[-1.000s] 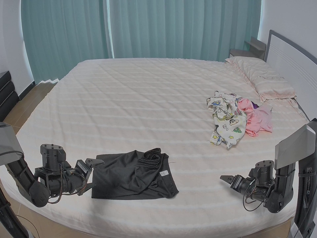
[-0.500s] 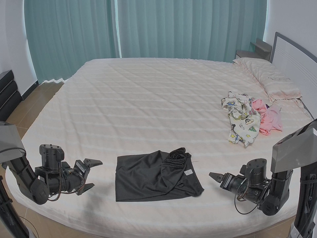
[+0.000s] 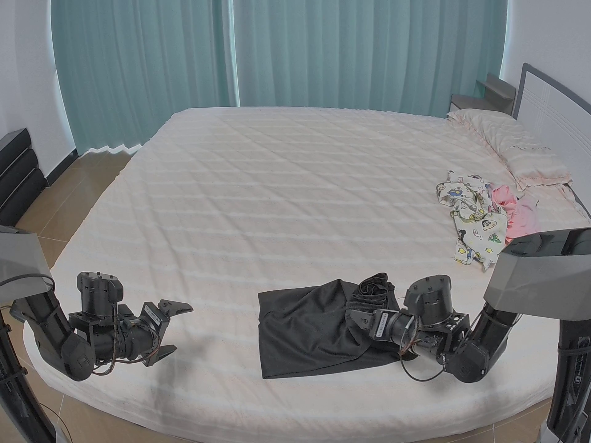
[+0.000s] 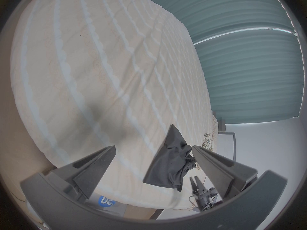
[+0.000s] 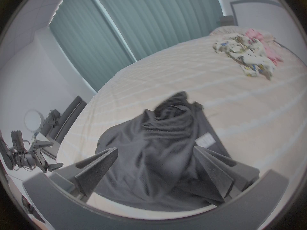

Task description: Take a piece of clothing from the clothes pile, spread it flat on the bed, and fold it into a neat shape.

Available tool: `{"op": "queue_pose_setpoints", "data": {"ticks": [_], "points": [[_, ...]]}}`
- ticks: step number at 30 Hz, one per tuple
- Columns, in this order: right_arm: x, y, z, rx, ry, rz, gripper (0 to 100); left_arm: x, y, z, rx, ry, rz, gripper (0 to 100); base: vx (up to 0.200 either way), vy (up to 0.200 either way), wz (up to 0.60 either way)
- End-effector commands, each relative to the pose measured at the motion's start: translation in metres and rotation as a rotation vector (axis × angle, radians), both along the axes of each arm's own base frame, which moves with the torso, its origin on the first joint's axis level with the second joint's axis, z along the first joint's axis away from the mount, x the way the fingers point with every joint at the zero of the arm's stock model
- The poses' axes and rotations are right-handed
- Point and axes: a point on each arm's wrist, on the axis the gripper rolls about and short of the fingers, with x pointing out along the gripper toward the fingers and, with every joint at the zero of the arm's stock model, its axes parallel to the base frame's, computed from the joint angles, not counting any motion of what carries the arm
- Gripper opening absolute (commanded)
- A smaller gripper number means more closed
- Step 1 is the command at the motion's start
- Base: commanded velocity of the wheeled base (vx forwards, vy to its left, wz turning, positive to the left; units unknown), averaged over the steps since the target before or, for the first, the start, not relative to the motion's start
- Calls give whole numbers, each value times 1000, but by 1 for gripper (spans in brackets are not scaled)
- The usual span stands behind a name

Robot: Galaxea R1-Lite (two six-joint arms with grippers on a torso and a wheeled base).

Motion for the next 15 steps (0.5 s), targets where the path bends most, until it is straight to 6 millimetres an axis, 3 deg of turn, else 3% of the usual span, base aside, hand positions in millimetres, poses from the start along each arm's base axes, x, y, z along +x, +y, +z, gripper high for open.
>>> {"op": "queue_pose_setpoints", "data": {"ticks": [1,7,15], "points": [[17,28,12,-46,-70,68,100,0,-1,-8,27,16,-24,100,0,0,0],[33,41,17,-147,-122,74,100,-1,-1,-10,40,18,-37,100,0,0,0],[42,50,-9,-264,-104,134,100,-1,-2,-10,42,17,-39,100,0,0,0]]}}
